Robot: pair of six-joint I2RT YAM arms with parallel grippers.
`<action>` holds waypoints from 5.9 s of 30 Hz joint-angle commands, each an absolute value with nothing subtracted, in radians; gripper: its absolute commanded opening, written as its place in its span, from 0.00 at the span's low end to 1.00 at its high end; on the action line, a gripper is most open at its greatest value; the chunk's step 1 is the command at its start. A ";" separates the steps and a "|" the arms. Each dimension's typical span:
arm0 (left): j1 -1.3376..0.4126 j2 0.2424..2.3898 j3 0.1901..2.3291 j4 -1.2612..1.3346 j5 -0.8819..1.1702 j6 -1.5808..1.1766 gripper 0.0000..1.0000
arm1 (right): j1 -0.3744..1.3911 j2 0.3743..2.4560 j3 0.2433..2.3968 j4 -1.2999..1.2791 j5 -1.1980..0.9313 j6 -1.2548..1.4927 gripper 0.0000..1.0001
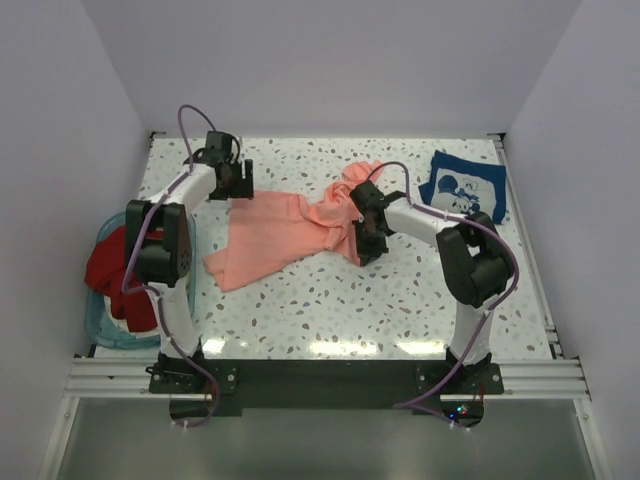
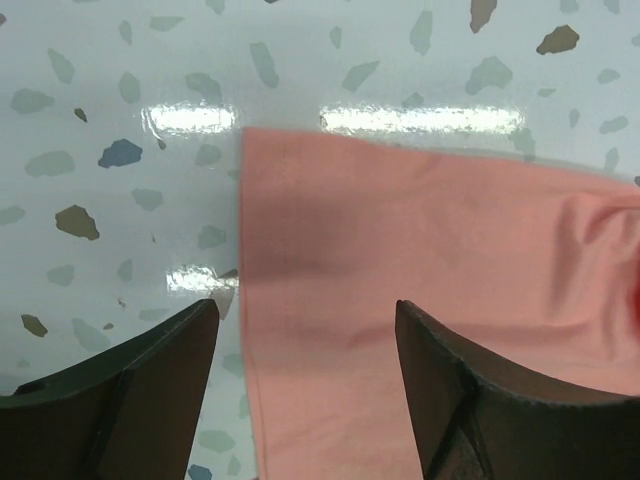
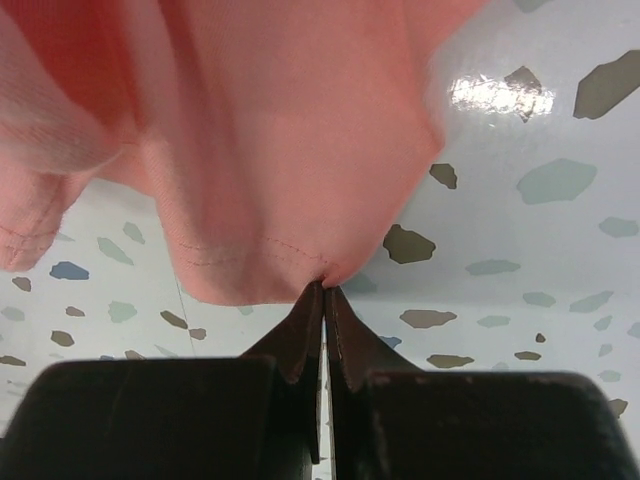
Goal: Fold and stack the t-shirts
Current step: Flatten the tshirt out
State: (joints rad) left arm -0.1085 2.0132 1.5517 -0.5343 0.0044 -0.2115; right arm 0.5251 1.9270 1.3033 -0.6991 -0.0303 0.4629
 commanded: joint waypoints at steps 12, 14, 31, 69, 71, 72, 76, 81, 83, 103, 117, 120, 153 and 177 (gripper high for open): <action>-0.071 2.171 1.654 -0.313 -0.074 -0.163 0.62 | 0.520 1.887 1.356 -0.778 0.057 0.515 0.00; -0.071 2.186 1.663 -0.298 -0.086 -0.160 0.59 | 0.519 1.887 1.358 -0.785 0.058 0.515 0.00; -0.071 2.240 1.638 -0.267 -0.005 -0.172 0.35 | 0.518 1.885 1.353 -0.807 0.063 0.543 0.00; -0.071 1.125 1.371 0.049 -0.221 -0.541 0.00 | 0.262 1.270 2.033 -0.817 0.405 0.443 0.00; -0.071 1.033 1.356 0.061 -0.262 -0.535 0.00 | 0.262 1.191 2.019 -0.752 0.442 0.411 0.00; -0.071 0.985 1.356 0.063 -0.274 -0.528 0.00 | 0.262 1.171 2.023 -0.711 0.455 0.387 0.00; -0.071 0.916 1.384 0.046 -0.310 -0.499 0.00 | 0.262 1.158 2.137 -0.698 0.509 0.316 0.00; -0.071 0.963 1.428 0.012 -0.262 -0.495 0.00 | 0.262 1.247 2.281 -0.700 0.508 0.270 0.00; -0.071 1.006 1.445 0.003 -0.220 -0.506 0.00 | 0.261 1.268 2.252 -0.677 0.500 0.265 0.00; -0.071 1.365 1.578 0.020 -0.015 -0.509 0.00 | 0.261 1.654 2.393 -0.574 0.446 0.241 0.00; -0.071 1.006 1.462 0.129 -0.159 -0.472 0.00 | 0.261 1.319 2.282 -0.363 0.416 0.080 0.00; -0.071 0.962 1.470 0.129 -0.176 -0.454 0.00 | 0.261 1.305 2.330 -0.364 0.423 0.029 0.00; -0.107 1.763 1.467 -0.135 0.090 -0.433 0.71 | 0.187 2.079 2.195 -0.612 0.152 0.239 0.99; -0.117 1.804 1.141 -0.356 0.141 -0.468 0.77 | 0.229 1.657 1.141 -0.520 -0.158 0.462 0.99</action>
State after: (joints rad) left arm -0.1200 1.7691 1.1339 -0.3428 0.1246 -0.4538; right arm 0.2295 1.6577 1.1553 -0.5724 -0.1246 0.4164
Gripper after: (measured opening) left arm 0.762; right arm 0.987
